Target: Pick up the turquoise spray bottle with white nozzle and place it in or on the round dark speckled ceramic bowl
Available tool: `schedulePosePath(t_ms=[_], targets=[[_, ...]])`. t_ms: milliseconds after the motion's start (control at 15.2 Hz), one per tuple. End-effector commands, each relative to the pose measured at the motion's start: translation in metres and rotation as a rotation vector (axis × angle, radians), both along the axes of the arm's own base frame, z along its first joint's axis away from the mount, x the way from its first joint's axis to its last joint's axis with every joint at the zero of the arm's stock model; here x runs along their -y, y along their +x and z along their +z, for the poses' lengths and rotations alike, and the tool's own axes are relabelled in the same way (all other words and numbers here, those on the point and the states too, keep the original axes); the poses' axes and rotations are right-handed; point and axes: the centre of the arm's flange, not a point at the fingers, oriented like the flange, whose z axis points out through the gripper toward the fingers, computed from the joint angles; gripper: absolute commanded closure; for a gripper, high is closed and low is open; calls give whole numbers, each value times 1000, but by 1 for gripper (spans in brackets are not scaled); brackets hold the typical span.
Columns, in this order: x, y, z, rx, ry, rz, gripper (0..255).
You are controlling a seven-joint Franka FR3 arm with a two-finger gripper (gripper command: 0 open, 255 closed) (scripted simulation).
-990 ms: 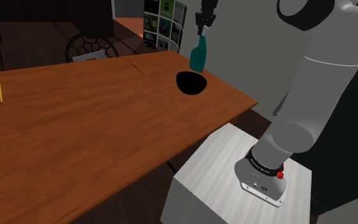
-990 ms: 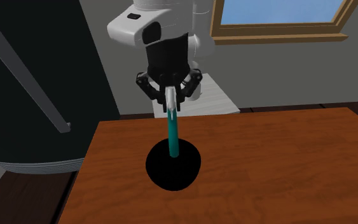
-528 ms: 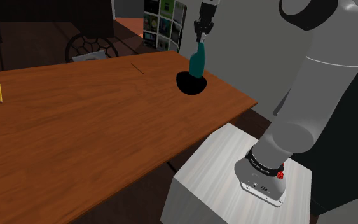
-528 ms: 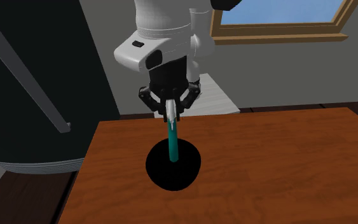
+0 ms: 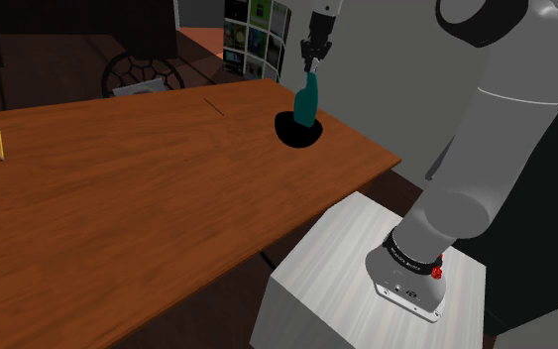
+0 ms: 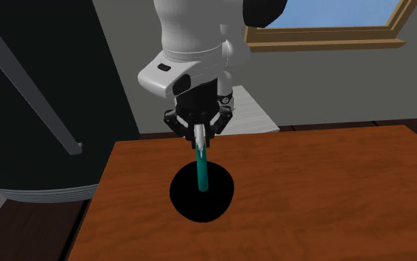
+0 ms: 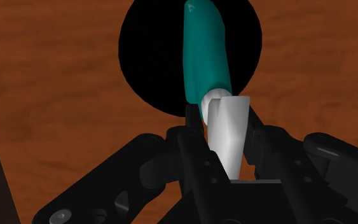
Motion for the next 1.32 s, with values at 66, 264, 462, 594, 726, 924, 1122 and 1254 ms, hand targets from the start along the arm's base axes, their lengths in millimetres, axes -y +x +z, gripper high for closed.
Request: schedulePosePath(t_ms=[66, 264, 462, 594, 726, 924, 1122, 1254], targets=[[0, 0, 0, 0, 0, 0, 255], [0, 0, 0, 0, 0, 0, 0], [0, 0, 0, 0, 0, 0, 0], [0, 0, 13, 0, 0, 0, 0], [1, 0, 39, 0, 0, 0, 0], [1, 0, 50, 0, 0, 0, 0], [1, 0, 50, 0, 0, 0, 0], [1, 0, 50, 0, 0, 0, 0]])
